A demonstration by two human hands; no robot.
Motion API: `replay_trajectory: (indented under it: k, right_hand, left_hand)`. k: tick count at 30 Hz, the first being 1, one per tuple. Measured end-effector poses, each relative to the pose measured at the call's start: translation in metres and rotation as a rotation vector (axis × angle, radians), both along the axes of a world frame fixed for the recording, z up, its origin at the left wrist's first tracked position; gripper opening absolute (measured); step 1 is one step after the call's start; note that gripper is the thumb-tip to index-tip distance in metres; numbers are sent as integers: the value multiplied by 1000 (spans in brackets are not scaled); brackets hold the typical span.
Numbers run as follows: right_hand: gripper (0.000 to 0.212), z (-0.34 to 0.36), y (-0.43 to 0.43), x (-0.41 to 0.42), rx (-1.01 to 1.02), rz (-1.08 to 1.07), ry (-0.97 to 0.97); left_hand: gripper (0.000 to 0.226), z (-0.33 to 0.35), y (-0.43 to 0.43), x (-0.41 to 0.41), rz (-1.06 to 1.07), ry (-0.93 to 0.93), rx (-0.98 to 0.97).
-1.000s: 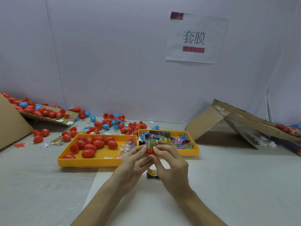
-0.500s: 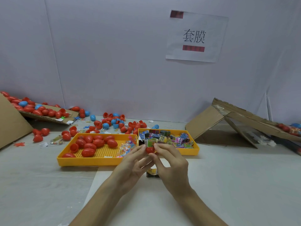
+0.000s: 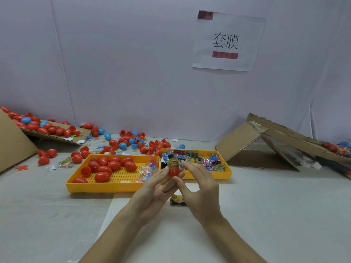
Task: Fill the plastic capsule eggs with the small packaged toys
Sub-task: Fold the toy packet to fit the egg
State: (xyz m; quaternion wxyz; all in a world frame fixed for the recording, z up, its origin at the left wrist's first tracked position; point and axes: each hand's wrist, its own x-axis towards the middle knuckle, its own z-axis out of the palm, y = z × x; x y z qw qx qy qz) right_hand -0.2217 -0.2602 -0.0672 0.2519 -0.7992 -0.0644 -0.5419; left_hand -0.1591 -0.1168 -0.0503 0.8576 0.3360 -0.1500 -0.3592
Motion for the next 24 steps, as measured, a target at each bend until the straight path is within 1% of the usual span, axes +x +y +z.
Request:
replay_trajectory:
  k: [2,5,9,12,18,21,24]
  right_hand:
    - [39,1,0,-1,-3,-16,3]
    - [39,0,1,-1,-17,-22,-3]
    - [33,-4,-1,2,-34,-53,-49]
    - [29,-6,-4,4,-70,-68,-83]
    - [25,-8,-7,6,-81,-56,-122]
    - [26,-7,-6,5,-79,-55,-112]
    - [30,-3,-4,2,-54,-32,-67]
  left_hand:
    - [45,-1,0,1,-9,5,-5]
    - [38,0,0,-1,-66,-54,29]
    - [44,0,0,-2,-95,-90,51]
    - [41,1,1,-3,-114,-108,65]
    - [38,1,1,-3,-133,-137,90]
    - [37,2,1,-3,-134,-151,113]
    - [39,3,1,-3,-124,-118,112]
